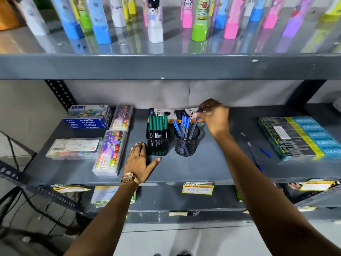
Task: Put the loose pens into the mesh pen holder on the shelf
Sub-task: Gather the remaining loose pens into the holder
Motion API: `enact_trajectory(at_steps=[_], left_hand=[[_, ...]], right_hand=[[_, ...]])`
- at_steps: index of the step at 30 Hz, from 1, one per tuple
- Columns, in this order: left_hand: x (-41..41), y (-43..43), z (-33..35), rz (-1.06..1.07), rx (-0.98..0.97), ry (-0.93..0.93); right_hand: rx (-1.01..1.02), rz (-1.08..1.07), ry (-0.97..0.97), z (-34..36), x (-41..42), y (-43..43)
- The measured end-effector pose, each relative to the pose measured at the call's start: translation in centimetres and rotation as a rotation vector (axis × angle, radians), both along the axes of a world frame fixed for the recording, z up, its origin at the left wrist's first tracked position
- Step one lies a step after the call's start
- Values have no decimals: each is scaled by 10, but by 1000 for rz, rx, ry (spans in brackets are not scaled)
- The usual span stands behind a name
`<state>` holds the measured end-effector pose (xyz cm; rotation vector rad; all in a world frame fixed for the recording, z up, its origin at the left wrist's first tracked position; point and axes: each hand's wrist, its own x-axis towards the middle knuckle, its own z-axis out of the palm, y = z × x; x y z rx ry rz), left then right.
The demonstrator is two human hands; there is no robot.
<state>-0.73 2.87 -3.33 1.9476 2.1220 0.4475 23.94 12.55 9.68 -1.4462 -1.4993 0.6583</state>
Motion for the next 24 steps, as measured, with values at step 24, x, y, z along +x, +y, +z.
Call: enact_trajectory(at_steps=[24], left_hand=[[-4,4,-5,-17,9,20]], right_hand=[[-297,-552,-503,-74,75,-82]])
